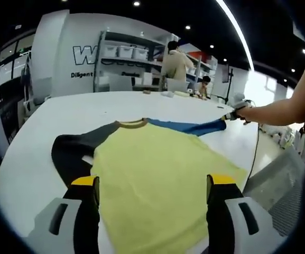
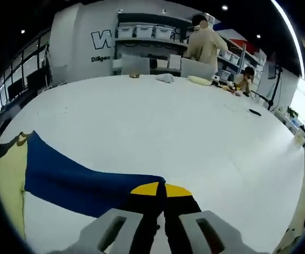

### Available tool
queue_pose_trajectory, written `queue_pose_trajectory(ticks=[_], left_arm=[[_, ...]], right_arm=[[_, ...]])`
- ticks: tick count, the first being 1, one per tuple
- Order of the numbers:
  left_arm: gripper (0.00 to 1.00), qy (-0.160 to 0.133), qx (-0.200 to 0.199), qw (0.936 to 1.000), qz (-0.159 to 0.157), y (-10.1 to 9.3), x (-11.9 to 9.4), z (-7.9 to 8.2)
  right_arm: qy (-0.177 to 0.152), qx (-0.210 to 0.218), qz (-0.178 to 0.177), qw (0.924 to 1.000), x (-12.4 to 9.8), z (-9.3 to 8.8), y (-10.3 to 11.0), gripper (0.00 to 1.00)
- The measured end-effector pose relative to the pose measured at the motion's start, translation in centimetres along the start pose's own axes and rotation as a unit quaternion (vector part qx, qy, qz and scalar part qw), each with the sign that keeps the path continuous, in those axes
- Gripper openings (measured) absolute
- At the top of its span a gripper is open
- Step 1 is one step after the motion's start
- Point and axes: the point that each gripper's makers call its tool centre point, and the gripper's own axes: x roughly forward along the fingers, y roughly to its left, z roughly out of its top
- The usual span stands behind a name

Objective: Fold the garment on the visible template until the final outline fits inside the template.

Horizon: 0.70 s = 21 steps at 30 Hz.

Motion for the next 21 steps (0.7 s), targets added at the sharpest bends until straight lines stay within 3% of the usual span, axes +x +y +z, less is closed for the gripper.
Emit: queue_pose_trajectory(ticks=[2,3,4,8,9,10,13,16,21], left_arm=[[0.78,0.003,0.001,1.0000,-0.003,-0.1,0.1,-0.1],[0.78,0.004,0.001,1.0000,-0.003,-0.1,0.1,-0.2],[0.78,0.004,0.001,1.0000,-0.003,-0.1,0.1,-0.2],[0.77,0.002,-0.001,1.0000,-0.006,-0.1,0.3,-0.1],[0.77,-0.001,-0.002,1.0000,-0.006,-0.2,0.4,0.0],[0.77,-0.002,-0.002,1.0000,-0.007,-0.2,0.4,0.1],[0.77,0.001,0.001,0.9999,-0.010,-0.4,0.4,0.0],[0.76,0.005,0.003,0.9999,-0.011,-0.5,0.3,-0.2],[0.76,0.004,0.002,1.0000,-0.008,-0.4,0.1,-0.2]], right_arm=[[0.027,0.023,-0.052,0.9980,-0.2,-1.1,-2.0,0.01],[0.019,0.037,-0.069,0.9968,-0.5,-1.0,-2.8,0.03],[0.001,0.054,-0.063,0.9965,-0.5,-0.5,-2.9,0.05],[-0.004,0.050,-0.039,0.9980,-2.0,-1.2,-2.2,0.01],[0.011,0.069,0.008,0.9975,-2.2,-2.4,-0.5,0.00],[0.022,0.076,0.017,0.9967,-2.2,-3.2,-0.1,0.00],[0.026,0.076,0.008,0.9967,-2.2,-4.3,-0.1,0.02],[0.021,0.138,0.010,0.9901,-2.0,-4.5,0.5,0.05],[0.026,0.142,0.007,0.9895,-1.9,-4.4,1.2,0.06]])
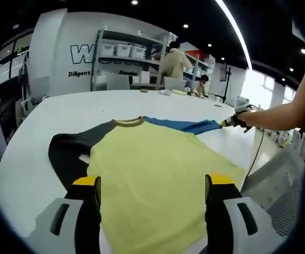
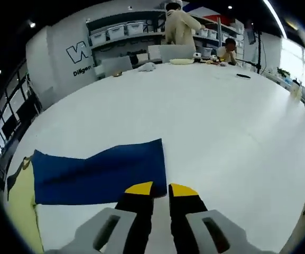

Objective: Fold the garment on the visible template until the final outline fits inside the template.

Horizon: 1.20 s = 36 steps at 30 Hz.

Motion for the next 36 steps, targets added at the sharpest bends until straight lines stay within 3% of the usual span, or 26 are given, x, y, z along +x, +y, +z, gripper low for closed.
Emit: queue_pose_trajectory(ticks=[2,8,12,15,20,22,26,28,29,32,33,35,36], left_arm=[[0.76,0.000,0.000,1.0000,0.002,0.1,0.0,0.0],[0.75,0.000,0.000,1.0000,0.005,0.2,-0.1,0.0],[0.75,0.000,-0.002,1.0000,0.008,0.4,-0.2,0.0],[0.75,-0.001,-0.002,1.0000,0.007,0.4,0.0,0.1],[0.74,0.001,0.000,1.0000,0.001,0.1,0.1,0.0],[0.74,0.001,0.001,1.0000,0.000,0.1,0.0,0.0],[0.73,0.001,0.001,1.0000,0.000,0.1,-0.1,0.0],[0.73,0.001,0.001,1.0000,-0.001,0.1,-0.1,0.0],[0.73,0.001,0.002,1.0000,-0.001,0.0,-0.1,0.0],[0.72,0.001,0.002,1.0000,-0.004,-0.1,0.0,0.0],[0.72,0.002,0.003,1.0000,-0.004,-0.1,0.0,0.0],[0.72,0.001,0.001,1.0000,-0.003,0.0,0.0,0.0],[0.72,0.001,0.001,1.0000,-0.002,0.1,-0.1,0.0]], right_arm=[[-0.001,0.015,0.010,0.9998,0.3,0.2,0.6,0.07],[0.023,0.003,-0.003,0.9997,1.1,-0.3,0.6,0.07],[0.013,0.009,-0.002,0.9999,0.9,-0.3,0.4,0.04],[0.021,-0.019,-0.003,0.9996,0.5,-0.7,0.3,0.00],[0.012,-0.003,-0.003,0.9999,0.1,-0.9,0.1,0.00],[-0.022,-0.014,-0.011,0.9996,-0.3,0.8,0.0,0.00],[-0.045,-0.027,-0.017,0.9984,-0.9,3.1,-0.2,0.00],[-0.033,-0.032,-0.013,0.9989,-0.8,3.1,0.0,0.00],[0.008,-0.037,-0.017,0.9991,-0.6,1.7,-0.3,0.00],[0.072,-0.017,-0.027,0.9969,-0.2,-1.3,-0.8,0.00],[0.063,-0.015,-0.027,0.9975,0.0,-1.4,-1.0,0.00],[0.076,-0.011,-0.030,0.9966,-0.1,-2.3,-1.1,0.00],[0.065,-0.011,-0.027,0.9975,-0.2,-1.8,-1.0,0.00]])
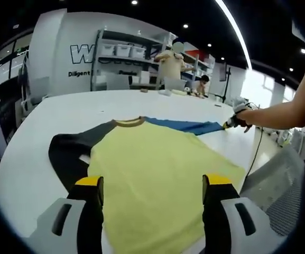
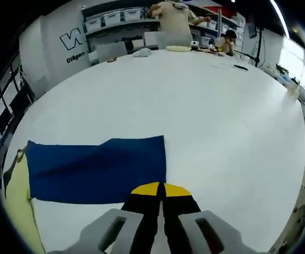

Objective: Fold the garment on the visible template until the final outline fits inside the template.

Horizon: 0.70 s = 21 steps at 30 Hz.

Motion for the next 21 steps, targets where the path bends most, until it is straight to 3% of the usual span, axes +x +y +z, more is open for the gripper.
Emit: queue_pose_trajectory(ticks=[4,6,10,12,13,16,21], left_arm=[[0.72,0.002,0.000,1.0000,0.001,0.1,0.1,-0.1],[0.71,0.002,0.000,1.0000,0.001,0.1,0.1,-0.1],[0.71,0.004,0.002,1.0000,-0.001,-0.1,0.1,-0.2],[0.71,0.004,0.001,1.0000,0.002,0.1,0.1,-0.2],[0.71,0.003,0.000,1.0000,0.003,0.1,0.1,-0.1],[0.71,0.003,-0.001,1.0000,0.004,0.2,0.0,-0.2],[0.71,0.003,0.000,1.0000,0.005,0.2,0.0,-0.2]], right_arm=[[-0.048,0.041,0.011,0.9980,-0.1,1.6,0.2,0.04],[-0.046,0.009,-0.009,0.9988,-0.2,1.5,-0.3,0.09],[-0.030,-0.010,-0.007,0.9995,0.4,0.7,0.3,0.21],[-0.018,-0.052,-0.006,0.9984,0.2,0.3,1.2,0.18],[-0.031,-0.057,-0.004,0.9979,0.0,0.7,1.5,0.14],[-0.029,-0.060,-0.008,0.9978,0.1,1.0,1.5,0.00],[-0.031,-0.053,0.001,0.9981,0.1,1.2,1.3,0.00]])
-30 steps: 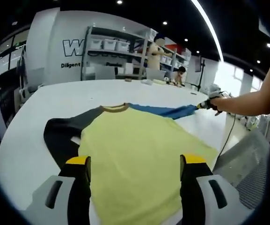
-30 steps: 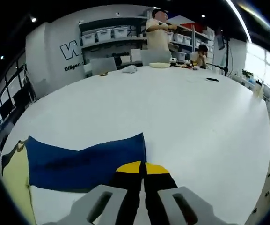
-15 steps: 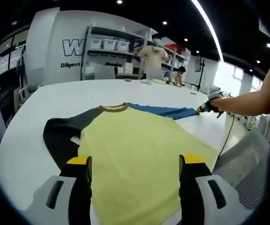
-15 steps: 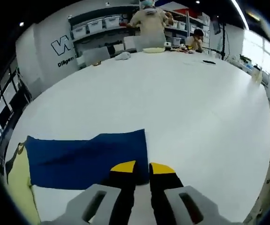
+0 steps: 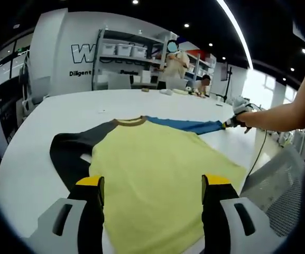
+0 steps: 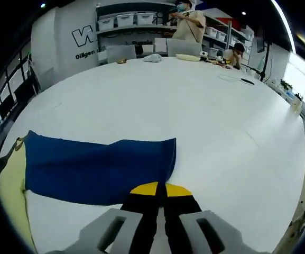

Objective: Fold the garment on the visible template until the final outline fits inside the template.

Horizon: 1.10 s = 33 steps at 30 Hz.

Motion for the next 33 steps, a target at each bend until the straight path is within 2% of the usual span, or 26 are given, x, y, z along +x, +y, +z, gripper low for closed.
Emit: queue_pose_trajectory(ticks=[2,3,5,6,8,14,20,23,24,29,30,33], left_arm=[[0.71,0.001,0.000,1.0000,0.000,0.0,0.0,0.0],[0.71,0.002,0.000,1.0000,0.000,0.0,0.0,-0.1],[0.71,0.003,-0.001,1.0000,-0.001,0.0,0.0,-0.1],[0.70,0.003,0.000,1.0000,-0.003,-0.1,0.0,-0.1],[0.71,0.003,0.002,1.0000,-0.004,-0.2,0.0,-0.1],[0.71,0.000,0.001,1.0000,-0.005,-0.2,-0.1,0.1],[0.70,-0.008,0.001,0.9999,-0.011,-0.5,-0.1,0.5],[0.70,-0.012,0.003,0.9998,-0.013,-0.6,-0.3,0.8],[0.70,-0.014,0.003,0.9998,-0.013,-0.7,-0.3,0.9],[0.70,-0.020,0.003,0.9997,-0.016,-0.7,-0.3,1.2],[0.70,-0.024,0.003,0.9996,-0.017,-0.7,-0.4,1.4],[0.70,-0.032,0.002,0.9994,-0.016,-0.7,-0.6,1.8]], right_arm=[[0.002,-0.001,0.002,1.0000,-0.1,0.2,0.0,0.00],[-0.040,-0.015,-0.011,0.9990,-0.5,1.9,-0.4,0.00],[-0.010,-0.032,-0.006,0.9994,-0.1,0.9,-0.1,0.00],[-0.007,-0.027,-0.005,0.9996,0.2,0.7,-0.1,0.00],[-0.022,0.004,-0.007,0.9997,0.3,1.3,-0.8,0.00],[-0.039,0.008,-0.005,0.9992,-1.5,2.8,-0.3,0.00],[-0.068,-0.011,0.008,0.9976,-4.0,5.2,1.7,0.00],[-0.084,-0.028,0.016,0.9959,-5.0,6.6,3.1,0.00],[-0.090,-0.038,0.022,0.9949,-5.7,7.1,4.4,0.00],[-0.106,-0.066,0.044,0.9912,-6.5,8.6,7.9,0.00],[-0.112,-0.077,0.056,0.9891,-7.0,9.2,9.7,0.00],[-0.121,-0.105,0.073,0.9843,-7.5,10.1,12.6,0.00]])
